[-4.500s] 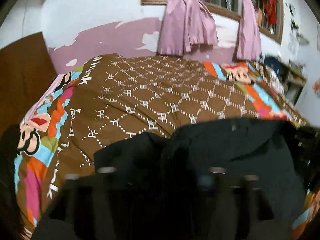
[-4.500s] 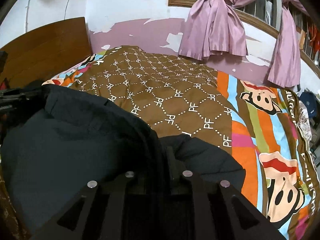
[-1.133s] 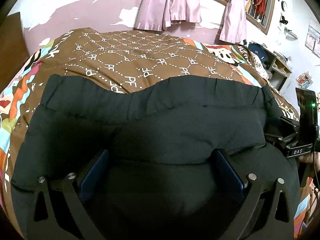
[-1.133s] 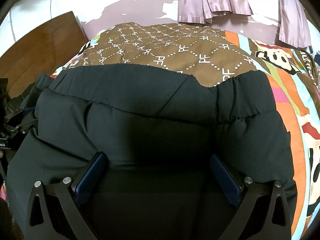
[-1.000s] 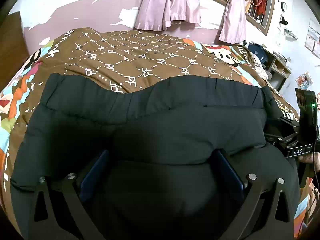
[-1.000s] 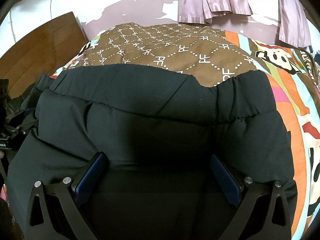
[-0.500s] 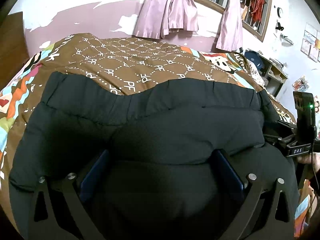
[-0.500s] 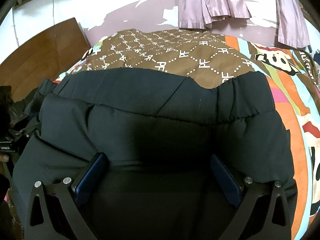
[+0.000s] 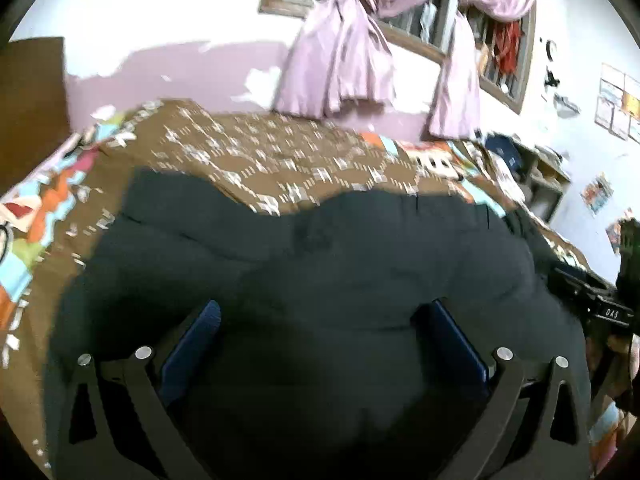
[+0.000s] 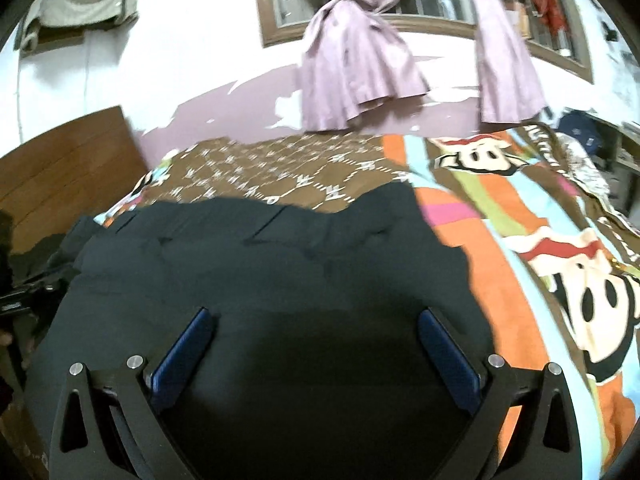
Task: Fold large clothes
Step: 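Grasp the black jacket bundle with both tools and lift it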
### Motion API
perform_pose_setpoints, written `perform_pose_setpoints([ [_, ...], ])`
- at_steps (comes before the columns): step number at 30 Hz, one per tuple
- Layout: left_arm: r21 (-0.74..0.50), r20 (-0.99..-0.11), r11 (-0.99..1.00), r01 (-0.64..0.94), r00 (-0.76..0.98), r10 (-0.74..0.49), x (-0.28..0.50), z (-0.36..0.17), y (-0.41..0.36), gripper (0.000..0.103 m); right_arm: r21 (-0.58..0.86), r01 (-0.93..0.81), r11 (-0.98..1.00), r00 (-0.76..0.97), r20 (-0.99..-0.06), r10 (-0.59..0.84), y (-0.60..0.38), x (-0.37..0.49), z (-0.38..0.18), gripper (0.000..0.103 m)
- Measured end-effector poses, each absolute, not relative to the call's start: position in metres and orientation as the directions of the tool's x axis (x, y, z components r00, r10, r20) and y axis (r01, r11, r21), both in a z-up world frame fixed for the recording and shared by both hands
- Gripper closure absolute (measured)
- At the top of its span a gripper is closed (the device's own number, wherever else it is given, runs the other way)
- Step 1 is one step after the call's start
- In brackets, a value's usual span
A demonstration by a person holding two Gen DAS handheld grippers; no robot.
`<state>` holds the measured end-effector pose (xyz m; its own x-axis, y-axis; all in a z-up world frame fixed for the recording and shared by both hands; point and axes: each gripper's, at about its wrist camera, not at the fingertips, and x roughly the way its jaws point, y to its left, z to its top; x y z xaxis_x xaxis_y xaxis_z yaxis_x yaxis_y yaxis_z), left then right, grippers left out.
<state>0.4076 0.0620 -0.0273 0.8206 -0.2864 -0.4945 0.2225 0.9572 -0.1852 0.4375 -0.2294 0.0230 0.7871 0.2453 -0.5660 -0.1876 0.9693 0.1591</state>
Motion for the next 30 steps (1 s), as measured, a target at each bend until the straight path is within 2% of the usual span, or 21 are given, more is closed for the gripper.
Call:
perform_pose_setpoints([
  [5, -0.243, -0.432, 0.958, 0.150, 0.868, -0.246, 0.392, -0.008, 0.094, 0.001, 0.147, -0.145, 0.978, 0.770, -0.604, 0.205, -0.248, 0.444, 0.021, 0.000],
  [9, -0.298, -0.489, 0.952, 0.070, 0.845, -0.215, 0.394, -0.008, 0.127, 0.001, 0.130, -0.130, 0.983, 0.757, -0.627, 0.183, -0.261, 0.446, 0.021, 0.000],
  [14, -0.283, -0.587, 0.958, -0.044, 0.798, -0.137, 0.397, -0.025, 0.157, 0.001, 0.135, -0.075, 0.988, 0.704, -0.695, 0.149, -0.281, 0.450, 0.001, 0.000],
  [16, -0.325, -0.619, 0.943, -0.072, 0.770, -0.154, 0.398, -0.038, 0.167, 0.001, 0.188, -0.062, 0.980, 0.681, -0.710, 0.179, -0.289, 0.452, -0.008, 0.000],
  [20, -0.419, -0.629, 0.904, -0.079, 0.743, -0.227, 0.400, -0.053, 0.178, 0.001, 0.296, -0.069, 0.953, 0.633, -0.725, 0.271, -0.300, 0.456, -0.020, 0.000],
  [25, -0.478, -0.616, 0.877, -0.051, 0.731, -0.294, 0.397, -0.061, 0.183, 0.001, 0.416, -0.072, 0.907, 0.594, -0.712, 0.374, -0.310, 0.460, -0.033, 0.000],
  [30, -0.538, -0.593, 0.842, -0.039, 0.728, -0.345, 0.397, -0.065, 0.191, 0.001, 0.462, -0.078, 0.883, 0.572, -0.705, 0.419, -0.313, 0.461, -0.036, 0.000],
])
